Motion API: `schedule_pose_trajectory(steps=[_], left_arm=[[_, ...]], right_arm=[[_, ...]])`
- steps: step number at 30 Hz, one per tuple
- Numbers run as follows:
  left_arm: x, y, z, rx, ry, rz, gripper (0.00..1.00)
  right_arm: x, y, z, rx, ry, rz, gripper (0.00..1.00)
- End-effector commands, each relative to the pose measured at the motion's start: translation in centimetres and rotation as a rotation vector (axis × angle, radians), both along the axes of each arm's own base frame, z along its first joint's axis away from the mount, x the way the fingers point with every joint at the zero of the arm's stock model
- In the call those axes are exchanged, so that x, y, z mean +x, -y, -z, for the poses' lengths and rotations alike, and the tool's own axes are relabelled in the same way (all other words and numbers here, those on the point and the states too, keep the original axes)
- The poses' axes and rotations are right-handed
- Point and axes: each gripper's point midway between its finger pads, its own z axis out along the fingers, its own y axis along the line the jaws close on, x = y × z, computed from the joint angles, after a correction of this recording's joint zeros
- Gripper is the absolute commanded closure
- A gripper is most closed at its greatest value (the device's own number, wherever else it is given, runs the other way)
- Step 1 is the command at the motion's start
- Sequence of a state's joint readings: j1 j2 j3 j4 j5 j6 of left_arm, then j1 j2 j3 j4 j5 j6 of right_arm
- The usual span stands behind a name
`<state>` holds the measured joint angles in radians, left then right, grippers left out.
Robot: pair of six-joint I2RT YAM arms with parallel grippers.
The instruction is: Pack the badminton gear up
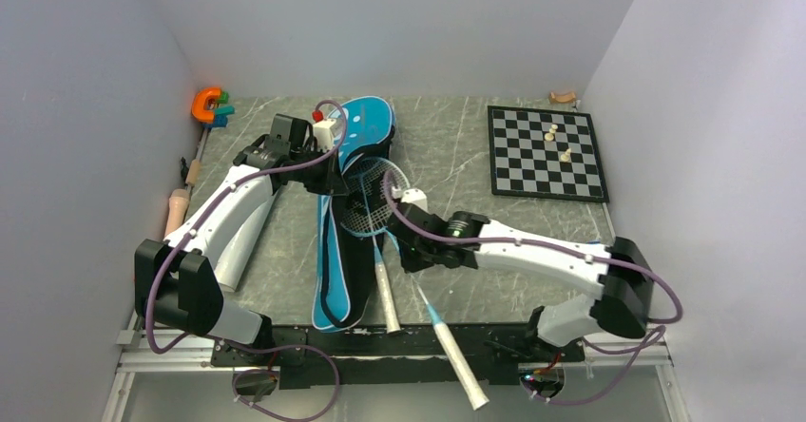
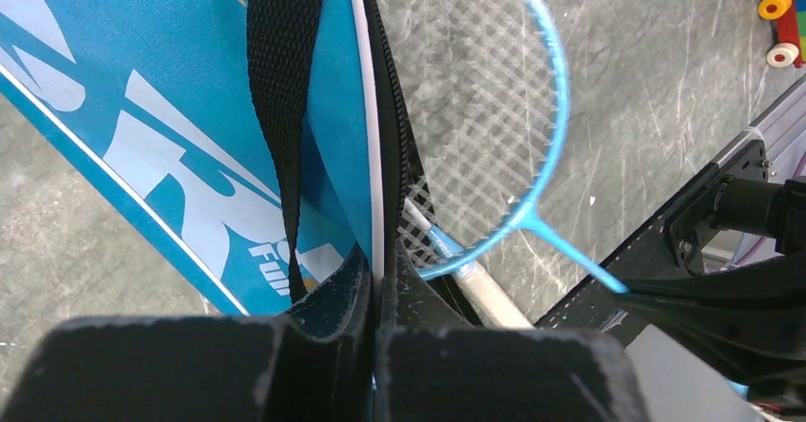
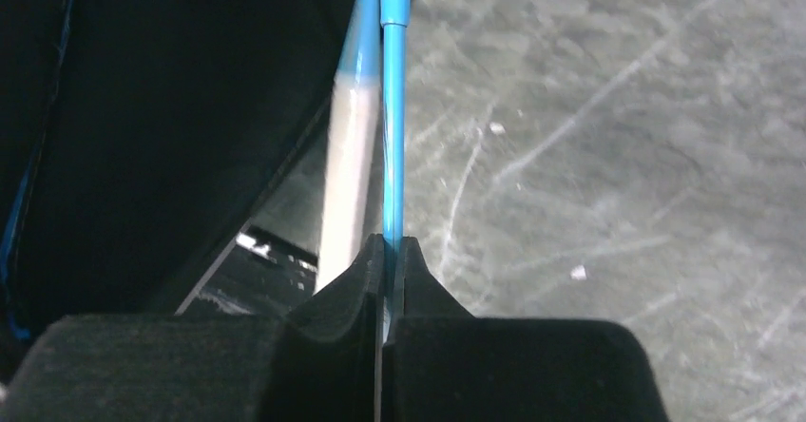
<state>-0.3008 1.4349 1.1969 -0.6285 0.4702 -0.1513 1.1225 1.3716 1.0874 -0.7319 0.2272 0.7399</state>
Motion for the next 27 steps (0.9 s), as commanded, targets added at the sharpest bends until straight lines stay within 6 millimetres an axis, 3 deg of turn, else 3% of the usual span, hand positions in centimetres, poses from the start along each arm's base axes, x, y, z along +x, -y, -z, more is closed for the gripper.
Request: schedule_pose_trajectory(steps=[1,5,17,27], left_arm=[[0.0,1.4,-3.3,-0.094,0.104,0.066,1.0],[-0.6,1.8,-3.5,-0.11,0.105,0.097,1.0],[-2.3,3.4,-4.2,-0.146,0.107,0.199,1.0],[-3.4,4.3,-4.3,-0.172,0.095,0.254,1.0]], right_arm=[[3.5,-4.9,-2.1,0.099,0.103,-0.041,1.0],[6.4,-6.8,-2.0,0.123,0.144,-0.033,1.0],[13.0,-9.8,-1.8,0.163,0.233,0.048,1.0],[16.9,-9.9,0.1,0.213,0.284,0.195,1.0]])
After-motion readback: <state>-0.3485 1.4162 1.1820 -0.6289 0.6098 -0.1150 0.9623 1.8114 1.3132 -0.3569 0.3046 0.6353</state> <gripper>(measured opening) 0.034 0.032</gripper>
